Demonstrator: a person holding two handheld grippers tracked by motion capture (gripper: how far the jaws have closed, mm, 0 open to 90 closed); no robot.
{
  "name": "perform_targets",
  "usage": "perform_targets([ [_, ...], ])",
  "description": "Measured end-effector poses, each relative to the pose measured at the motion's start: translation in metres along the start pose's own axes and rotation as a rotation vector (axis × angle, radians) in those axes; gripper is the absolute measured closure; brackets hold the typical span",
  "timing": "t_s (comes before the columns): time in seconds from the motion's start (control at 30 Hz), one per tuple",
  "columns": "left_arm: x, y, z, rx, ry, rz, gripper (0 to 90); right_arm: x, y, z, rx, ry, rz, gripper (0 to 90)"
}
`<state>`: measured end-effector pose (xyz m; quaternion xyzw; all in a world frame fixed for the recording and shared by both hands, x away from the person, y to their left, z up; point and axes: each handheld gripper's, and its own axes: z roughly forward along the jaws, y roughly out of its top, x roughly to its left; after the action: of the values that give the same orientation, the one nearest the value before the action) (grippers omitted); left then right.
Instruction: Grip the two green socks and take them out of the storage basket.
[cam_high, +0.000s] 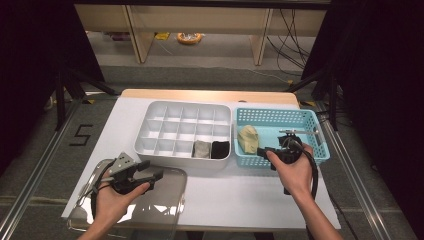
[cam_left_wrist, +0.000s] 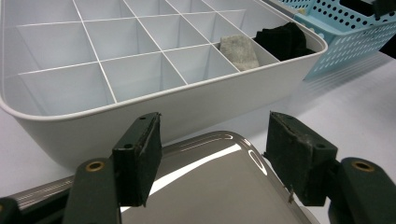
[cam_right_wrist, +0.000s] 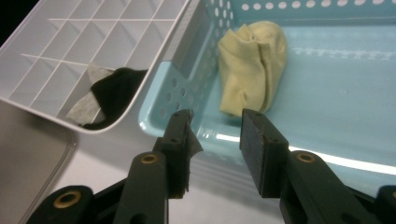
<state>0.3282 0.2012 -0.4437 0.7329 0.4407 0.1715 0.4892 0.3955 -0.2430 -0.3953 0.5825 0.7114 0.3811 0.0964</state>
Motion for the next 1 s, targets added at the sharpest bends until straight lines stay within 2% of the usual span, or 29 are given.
perform_targets([
  [0.03, 0.0, 0.0, 0.0, -0.004, -0.001, -0.001, 35.0, 0.0, 0.003, 0.002, 0.011, -0.008, 0.025, 63.9],
  [0.07, 0.0, 0.0, 0.0, -0.005, -0.002, -0.002, 35.0, -0.004, 0.005, 0.006, 0.001, -0.012, -0.009, 64.0],
  [0.1, 0.0, 0.0, 0.0, -0.004, -0.001, -0.001, 35.0, -0.004, 0.008, 0.008, 0.012, -0.015, 0.011, 63.9],
  [0.13, 0.001, 0.0, 0.0, -0.004, -0.001, -0.002, 35.0, -0.007, 0.01, 0.012, 0.004, -0.024, -0.009, 63.8],
  [0.17, 0.001, 0.0, 0.0, -0.003, 0.0, -0.004, 34.9, -0.005, 0.012, 0.014, 0.007, -0.032, 0.02, 63.8],
  [0.23, 0.001, 0.0, 0.0, 0.001, 0.002, -0.004, 35.0, -0.008, 0.018, 0.019, 0.019, -0.039, 0.013, 63.8],
  [0.27, 0.001, 0.0, 0.0, 0.001, 0.002, -0.004, 35.0, -0.007, 0.02, 0.022, 0.014, -0.038, 0.038, 63.7],
  [0.33, 0.002, 0.0, 0.0, 0.001, 0.001, -0.005, 35.0, -0.012, 0.025, 0.026, 0.016, -0.054, 0.006, 63.7],
  [0.37, 0.002, 0.0, 0.0, 0.001, 0.0, -0.004, 35.0, -0.009, 0.027, 0.029, 0.024, -0.064, 0.044, 63.6],
  [0.43, 0.002, 0.0, 0.001, -0.001, -0.009, -0.005, 34.9, -0.01, 0.031, 0.031, 0.064, -0.068, 0.051, 63.2],
  [0.5, 0.002, -0.001, 0.001, 0.005, -0.005, -0.006, 35.0, -0.013, 0.034, 0.036, 0.064, -0.064, 0.05, 62.8],
  [0.53, 0.001, -0.001, 0.001, 0.008, -0.009, -0.019, 35.0, -0.014, 0.035, 0.037, 0.079, -0.061, 0.067, 62.4],
  [0.6, 0.0, -0.001, 0.002, 0.007, -0.019, -0.026, 35.0, -0.017, 0.038, 0.043, 0.08, -0.094, 0.057, 61.8],
  [0.67, 0.0, -0.001, 0.002, 0.009, -0.02, -0.019, 34.9, -0.021, 0.04, 0.047, 0.088, -0.078, 0.041, 61.3],
  [0.73, -0.001, -0.001, 0.002, 0.013, -0.02, -0.017, 34.9, -0.022, 0.043, 0.052, 0.095, -0.105, 0.068, 59.9],
  [0.77, -0.001, -0.001, 0.002, 0.015, -0.02, -0.02, 35.0, -0.025, 0.044, 0.054, 0.095, -0.09, 0.052, 59.1],
  [0.8, -0.001, -0.002, 0.003, 0.009, -0.031, -0.03, 35.0, -0.022, 0.045, 0.056, 0.098, -0.095, 0.094, 58.7],
  [0.87, 0.0, -0.002, 0.003, 0.011, -0.03, -0.022, 34.9, -0.027, 0.045, 0.06, 0.102, -0.096, 0.042, 57.6],
  [0.9, 0.0, -0.002, 0.003, 0.01, -0.029, -0.02, 35.0, -0.027, 0.045, 0.062, 0.112, -0.104, 0.06, 56.7],
  [0.93, 0.0, -0.002, 0.003, 0.01, -0.028, -0.021, 35.0, -0.023, 0.046, 0.063, 0.12, -0.093, 0.121, 56.2],
  [0.97, 0.0, -0.002, 0.003, 0.012, -0.023, -0.022, 34.9, -0.03, 0.045, 0.066, 0.113, -0.094, 0.046, 55.8],
  [1.0, -0.001, -0.002, 0.003, 0.014, -0.026, -0.025, 35.0, -0.03, 0.046, 0.068, 0.116, -0.094, 0.055, 55.2],
])
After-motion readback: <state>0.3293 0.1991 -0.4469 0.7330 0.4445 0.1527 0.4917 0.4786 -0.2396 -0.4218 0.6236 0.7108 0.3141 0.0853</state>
